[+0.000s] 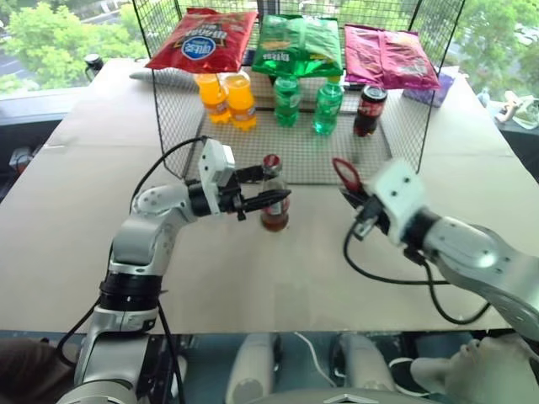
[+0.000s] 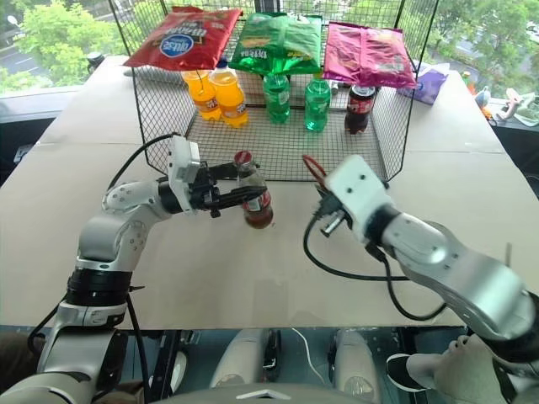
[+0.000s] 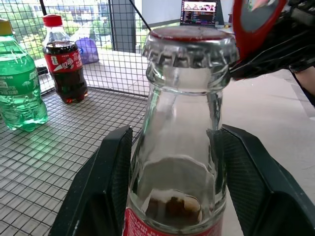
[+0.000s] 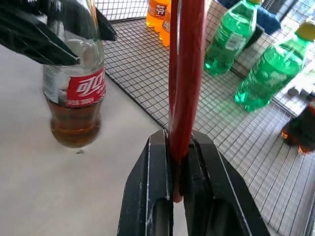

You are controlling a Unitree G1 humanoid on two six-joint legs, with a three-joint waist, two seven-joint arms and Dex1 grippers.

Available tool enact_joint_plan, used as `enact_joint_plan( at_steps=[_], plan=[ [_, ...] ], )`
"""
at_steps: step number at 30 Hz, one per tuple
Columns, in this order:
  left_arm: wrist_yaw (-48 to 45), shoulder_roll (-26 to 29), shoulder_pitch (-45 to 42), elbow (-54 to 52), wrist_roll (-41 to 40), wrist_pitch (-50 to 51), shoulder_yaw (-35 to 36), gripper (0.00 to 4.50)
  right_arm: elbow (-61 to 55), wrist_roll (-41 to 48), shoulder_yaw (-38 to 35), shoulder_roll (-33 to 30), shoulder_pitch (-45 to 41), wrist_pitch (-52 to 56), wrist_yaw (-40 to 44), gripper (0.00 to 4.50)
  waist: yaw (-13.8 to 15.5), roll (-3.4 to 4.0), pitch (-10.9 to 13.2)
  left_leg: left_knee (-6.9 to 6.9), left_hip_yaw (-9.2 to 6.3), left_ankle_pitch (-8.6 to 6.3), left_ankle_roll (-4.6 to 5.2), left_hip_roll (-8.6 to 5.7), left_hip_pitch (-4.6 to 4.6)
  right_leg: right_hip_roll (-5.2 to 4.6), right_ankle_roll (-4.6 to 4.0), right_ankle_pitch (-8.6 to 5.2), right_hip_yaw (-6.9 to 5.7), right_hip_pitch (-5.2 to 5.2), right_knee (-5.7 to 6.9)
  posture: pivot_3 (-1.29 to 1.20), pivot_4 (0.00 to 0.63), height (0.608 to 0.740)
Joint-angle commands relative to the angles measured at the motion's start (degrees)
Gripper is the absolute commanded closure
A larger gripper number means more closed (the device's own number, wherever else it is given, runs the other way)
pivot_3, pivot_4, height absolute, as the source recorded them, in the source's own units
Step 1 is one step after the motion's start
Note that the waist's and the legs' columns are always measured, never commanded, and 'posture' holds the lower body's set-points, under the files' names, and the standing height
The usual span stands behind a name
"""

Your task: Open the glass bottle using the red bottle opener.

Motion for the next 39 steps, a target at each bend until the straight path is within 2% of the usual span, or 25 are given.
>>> enact_joint_plan(
  at_steps=[1, 4, 7, 16, 20, 29, 39],
  plan=[
    [-0.1, 0.2, -0.4, -1.1, -0.4, 0.6, -0.4, 2.38, 7.8, -16.9, 8.5, 2.6, -6.0, -7.0, 0.9, 4.50, 0.1, 0.00, 0.0, 0.00, 0.02, 0.00, -0.01, 0.00, 0.00, 0.00, 0.04, 0.02, 0.01, 0.00, 0.01, 0.00, 0.150, 0.740],
    [0.1, 0.3, -0.5, -1.5, -0.5, 1.1, -0.5, 2.38, 14.7, -29.6, 15.7, 5.2, -10.4, -13.0, 1.6, 4.50, 0.0, 0.00, 0.0, 0.00, 0.09, 0.04, -0.06, -0.03, -0.06, 0.00, 0.11, 0.06, 0.01, -0.08, 0.03, 0.00, 0.150, 0.740],
    [0.3, 0.4, -0.7, -1.8, -0.6, 1.7, -0.4, 2.38, 17.2, -35.0, 16.6, 9.3, -10.8, -17.3, 2.9, 4.50, 0.1, 0.00, 0.0, 0.00, 0.17, 0.16, -0.26, -0.03, -0.11, 0.00, 0.15, 0.07, -0.04, -0.11, 0.04, 0.00, 0.150, 0.740],
    [0.7, 0.1, -1.4, -1.5, -0.6, 2.7, -0.6, 2.38, 19.4, -44.7, 16.5, 17.2, -6.7, -21.6, 7.9, 4.50, 0.0, 0.00, 0.0, 0.01, 0.19, 0.17, -0.28, -0.03, -0.10, -0.01, 0.17, 0.08, -0.04, -0.09, 0.07, 0.00, 0.150, 0.740],
    [0.9, 0.5, -0.6, -2.7, -1.3, 3.8, -0.3, 2.38, 21.3, -50.9, 18.8, 21.5, -4.6, -20.6, 7.1, 4.50, 0.0, 0.01, 0.0, 0.01, 0.19, 0.18, -0.31, -0.02, -0.05, 0.00, 0.15, 0.07, -0.04, -0.10, 0.16, 0.00, 0.150, 0.740],
    [0.0, 0.7, 0.3, -1.0, -0.9, 3.0, 0.4, 2.38, 26.4, -60.4, 18.5, 30.6, -2.5, -22.0, 5.6, 4.50, -0.1, 0.05, 0.0, 0.01, 0.19, 0.20, -0.35, -0.02, -0.02, 0.00, 0.13, 0.06, -0.03, -0.10, 0.20, 0.00, 0.150, 0.740],
    [-1.3, 0.3, 1.3, 2.8, -0.3, 0.0, 0.5, 2.38, 24.0, -67.5, 17.3, 31.3, 2.1, -21.7, 9.3, 4.50, -0.6, 0.26, -0.3, 0.00, 0.18, 0.21, -0.38, -0.01, 0.04, 0.01, 0.09, 0.03, -0.01, -0.08, 0.21, 0.00, 0.150, 0.740]
  ],
)
